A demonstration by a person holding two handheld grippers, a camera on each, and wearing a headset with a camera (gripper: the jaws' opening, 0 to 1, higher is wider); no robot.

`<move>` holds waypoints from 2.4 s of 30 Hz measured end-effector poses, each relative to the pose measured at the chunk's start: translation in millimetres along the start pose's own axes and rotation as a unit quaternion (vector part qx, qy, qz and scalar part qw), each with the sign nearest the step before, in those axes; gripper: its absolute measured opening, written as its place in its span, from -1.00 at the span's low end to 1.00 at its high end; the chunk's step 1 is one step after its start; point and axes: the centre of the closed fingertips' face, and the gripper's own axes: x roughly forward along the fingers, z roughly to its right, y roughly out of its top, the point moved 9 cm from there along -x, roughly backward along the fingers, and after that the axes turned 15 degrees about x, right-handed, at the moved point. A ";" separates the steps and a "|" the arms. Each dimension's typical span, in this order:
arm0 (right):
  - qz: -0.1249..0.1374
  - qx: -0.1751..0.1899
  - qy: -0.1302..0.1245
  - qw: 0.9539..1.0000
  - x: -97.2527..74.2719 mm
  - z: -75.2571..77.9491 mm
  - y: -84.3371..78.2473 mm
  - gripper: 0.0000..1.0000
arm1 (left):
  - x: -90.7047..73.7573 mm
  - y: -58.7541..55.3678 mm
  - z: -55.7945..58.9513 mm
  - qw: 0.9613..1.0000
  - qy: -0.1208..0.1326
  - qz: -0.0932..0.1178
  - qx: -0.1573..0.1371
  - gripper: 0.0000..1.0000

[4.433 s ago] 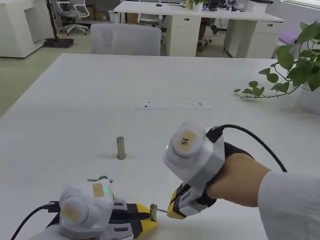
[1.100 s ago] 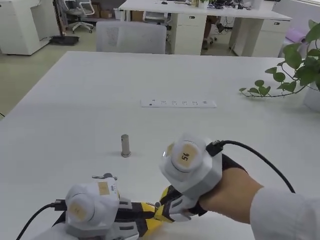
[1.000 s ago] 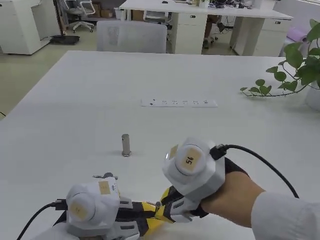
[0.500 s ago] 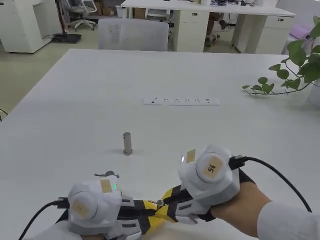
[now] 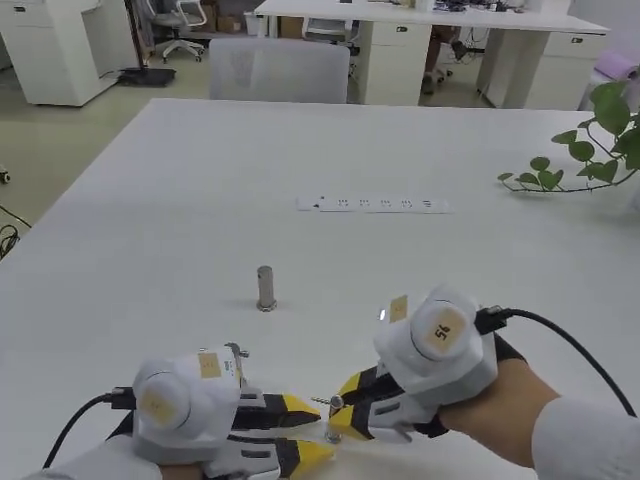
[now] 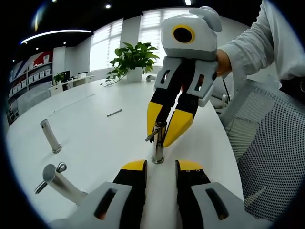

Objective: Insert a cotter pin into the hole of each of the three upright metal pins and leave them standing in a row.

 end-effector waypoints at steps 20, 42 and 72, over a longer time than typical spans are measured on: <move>0.003 -0.045 0.031 0.998 5.0 23.2 30.3 -0.81 | -60.4 3.4 9.4 1.000 0.011 0.019 -0.019 -0.28; -0.005 -0.072 0.053 0.996 27.4 35.9 51.7 -0.81 | -99.1 -4.9 14.3 0.997 0.055 0.025 -0.046 -0.11; -0.002 -0.072 0.061 0.996 39.1 38.8 50.7 -0.79 | -121.6 -9.4 20.4 0.992 0.101 0.031 -0.065 0.31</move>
